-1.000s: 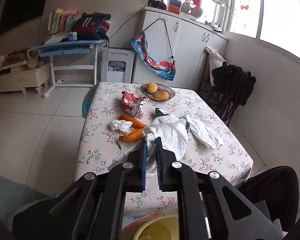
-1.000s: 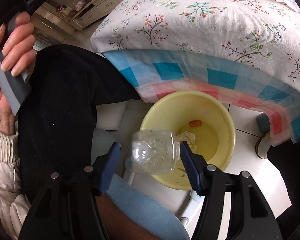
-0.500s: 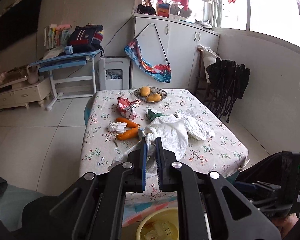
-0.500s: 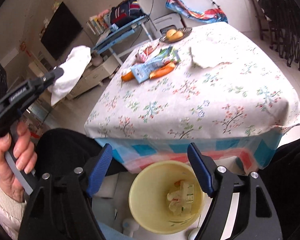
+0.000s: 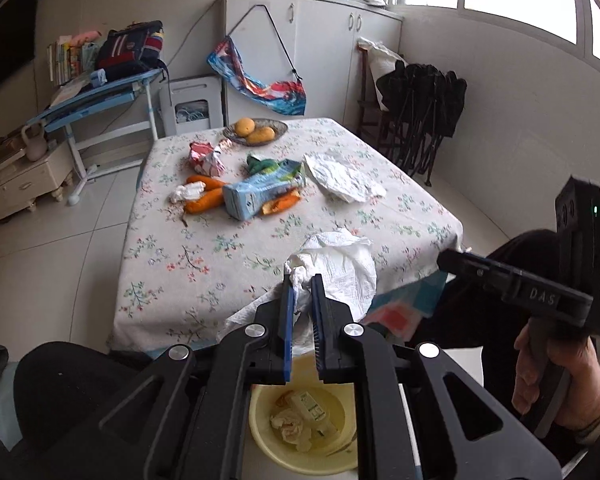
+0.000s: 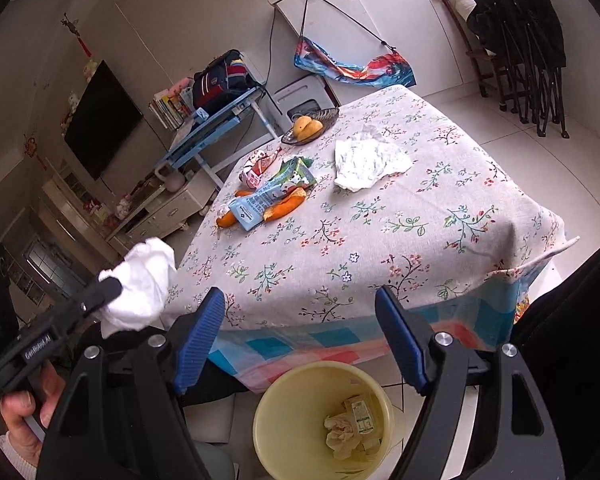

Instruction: Collect trash

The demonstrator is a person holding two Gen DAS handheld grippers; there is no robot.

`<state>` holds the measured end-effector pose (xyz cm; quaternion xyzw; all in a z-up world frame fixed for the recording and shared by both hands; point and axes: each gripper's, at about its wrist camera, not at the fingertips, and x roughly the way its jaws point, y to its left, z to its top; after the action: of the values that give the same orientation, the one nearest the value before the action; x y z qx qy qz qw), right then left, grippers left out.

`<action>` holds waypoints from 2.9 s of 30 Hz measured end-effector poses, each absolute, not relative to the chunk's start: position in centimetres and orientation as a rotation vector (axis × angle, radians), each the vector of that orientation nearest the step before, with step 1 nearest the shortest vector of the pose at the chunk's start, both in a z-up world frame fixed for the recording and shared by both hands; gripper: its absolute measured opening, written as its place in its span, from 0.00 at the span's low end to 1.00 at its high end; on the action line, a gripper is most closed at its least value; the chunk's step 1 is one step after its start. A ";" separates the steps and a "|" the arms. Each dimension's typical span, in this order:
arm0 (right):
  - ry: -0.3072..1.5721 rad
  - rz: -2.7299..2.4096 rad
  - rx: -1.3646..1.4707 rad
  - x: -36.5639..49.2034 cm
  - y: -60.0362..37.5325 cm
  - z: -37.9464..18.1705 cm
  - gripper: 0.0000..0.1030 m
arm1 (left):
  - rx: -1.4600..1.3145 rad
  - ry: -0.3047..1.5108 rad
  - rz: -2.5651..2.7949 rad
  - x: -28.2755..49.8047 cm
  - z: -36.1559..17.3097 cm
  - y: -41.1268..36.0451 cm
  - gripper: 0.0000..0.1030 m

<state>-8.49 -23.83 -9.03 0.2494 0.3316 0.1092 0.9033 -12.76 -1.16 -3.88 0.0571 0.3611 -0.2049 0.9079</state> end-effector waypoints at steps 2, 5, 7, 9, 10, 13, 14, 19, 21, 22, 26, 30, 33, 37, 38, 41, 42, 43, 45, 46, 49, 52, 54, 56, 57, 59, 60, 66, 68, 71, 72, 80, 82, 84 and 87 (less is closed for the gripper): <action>0.679 0.220 0.522 -8.6 -24.1 -9.0 0.73 | 0.145 0.791 -0.452 -13.3 -5.1 -2.0 0.09; 0.674 0.213 0.532 -8.8 -24.4 -9.1 0.73 | 0.203 0.839 -0.483 -14.0 -6.5 -3.3 0.09; 0.672 0.211 0.540 -8.9 -24.6 -9.1 0.73 | 0.238 0.872 -0.506 -14.5 -7.3 -3.9 0.09; 0.670 0.210 0.545 -9.0 -24.8 -9.2 0.73 | 0.259 0.893 -0.517 -14.8 -7.8 -4.3 0.09; 0.669 0.208 0.546 -9.1 -24.9 -9.2 0.73 | 0.261 0.904 -0.523 -14.9 -8.0 -4.4 0.10; 0.668 0.206 0.549 -9.2 -25.0 -9.3 0.73 | 0.272 0.918 -0.524 -15.3 -8.3 -4.5 0.20; 0.668 0.206 0.549 -9.2 -25.1 -9.3 0.73 | 0.274 0.915 -0.519 -15.3 -8.4 -4.6 0.27; 0.669 0.203 0.552 -9.1 -25.1 -9.4 0.73 | 0.296 0.871 -0.473 -15.3 -7.8 -4.3 0.42; 0.668 0.204 0.545 -9.1 -25.2 -9.3 0.73 | 0.300 0.847 -0.445 -15.3 -7.4 -4.2 0.48; 0.668 0.204 0.540 -9.1 -25.2 -9.3 0.73 | 0.301 0.832 -0.432 -15.3 -7.2 -4.1 0.51; 0.666 0.201 0.528 -9.2 -25.1 -9.3 0.73 | 0.304 0.781 -0.390 -15.3 -6.3 -3.8 0.57; 0.664 0.200 0.525 -9.2 -25.0 -9.3 0.73 | 0.297 0.738 -0.353 -15.3 -5.6 -3.4 0.59; 0.664 0.200 0.517 -9.3 -25.0 -9.3 0.73 | 0.288 0.711 -0.324 -15.2 -5.1 -3.1 0.61; 0.662 0.201 0.505 -9.4 -24.8 -9.2 0.73 | 0.273 0.684 -0.290 -15.1 -4.5 -2.6 0.63; 0.662 0.201 0.503 -9.4 -24.7 -9.2 0.73 | 0.270 0.677 -0.281 -15.1 -4.4 -2.5 0.64; 0.662 0.202 0.494 -9.4 -24.6 -9.1 0.73 | 0.267 0.656 -0.255 -15.1 -4.0 -2.2 0.67; 0.662 0.202 0.491 -9.4 -24.5 -9.1 0.73 | 0.266 0.649 -0.246 -15.2 -3.9 -2.2 0.68; 0.662 0.202 0.488 -9.4 -24.4 -9.1 0.73 | 0.265 0.643 -0.239 -15.1 -3.8 -2.2 0.69; 0.663 0.202 0.482 -9.4 -24.3 -9.0 0.73 | 0.263 0.635 -0.227 -15.1 -3.7 -2.0 0.70; 0.663 0.202 0.479 -9.4 -24.2 -9.0 0.73 | 0.262 0.631 -0.219 -15.1 -3.6 -1.9 0.70; 0.664 0.202 0.471 -9.4 -24.0 -9.0 0.73 | 0.256 0.623 -0.203 -15.1 -3.5 -1.7 0.70; 0.667 0.202 0.465 -9.4 -23.9 -9.0 0.73 | 0.245 0.617 -0.189 -15.0 -3.3 -1.3 0.71; 0.667 0.202 0.460 -9.4 -23.8 -8.9 0.73 | 0.236 0.613 -0.178 -14.9 -3.2 -1.0 0.71; 0.668 0.202 0.456 -9.4 -23.8 -9.0 0.73 | 0.228 0.612 -0.169 -14.8 -3.2 -0.8 0.71; 0.668 0.203 0.455 -9.4 -23.7 -9.0 0.73 | 0.224 0.611 -0.165 -14.8 -3.1 -0.7 0.71; 0.670 0.202 0.453 -9.3 -23.6 -9.0 0.73 | 0.222 0.609 -0.158 -14.7 -3.1 -0.5 0.73; 0.671 0.202 0.452 -9.3 -23.6 -9.0 0.73 | 0.222 0.607 -0.154 -14.7 -3.0 -0.5 0.73; 0.675 0.202 0.445 -9.3 -23.5 -9.0 0.73 | 0.220 0.602 -0.141 -14.5 -3.0 -0.5 0.75; 0.676 0.201 0.443 -9.3 -23.4 -9.1 0.73 | 0.218 0.601 -0.136 -14.5 -2.9 -0.3 0.75; 0.677 0.201 0.441 -9.3 -23.3 -9.1 0.73 | 0.215 0.599 -0.126 -14.5 -2.9 -0.2 0.76; 0.678 0.201 0.440 -9.3 -23.3 -9.2 0.73 | 0.215 0.598 -0.123 -14.4 -2.8 -0.1 0.76; 0.678 0.204 0.421 -9.0 -23.0 -9.0 0.73 | 0.219 0.589 -0.106 -14.0 -2.8 0.3 0.78; 0.671 0.208 0.406 -8.4 -22.9 -8.5 0.73 | 0.208 0.589 -0.101 -13.5 -2.8 0.8 0.78; 0.662 0.206 0.395 -7.7 -23.0 -7.9 0.73 | 0.182 0.582 -0.101 -12.9 -2.5 1.4 0.78; 0.646 0.198 0.382 -6.2 -23.1 -7.0 0.73 | 0.156 0.570 -0.108 -11.8 -2.3 2.1 0.79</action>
<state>-6.18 -23.13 -7.04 0.1863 0.3149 0.0963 0.9257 -11.78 2.12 -2.31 0.0771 0.2808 -0.0530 0.9552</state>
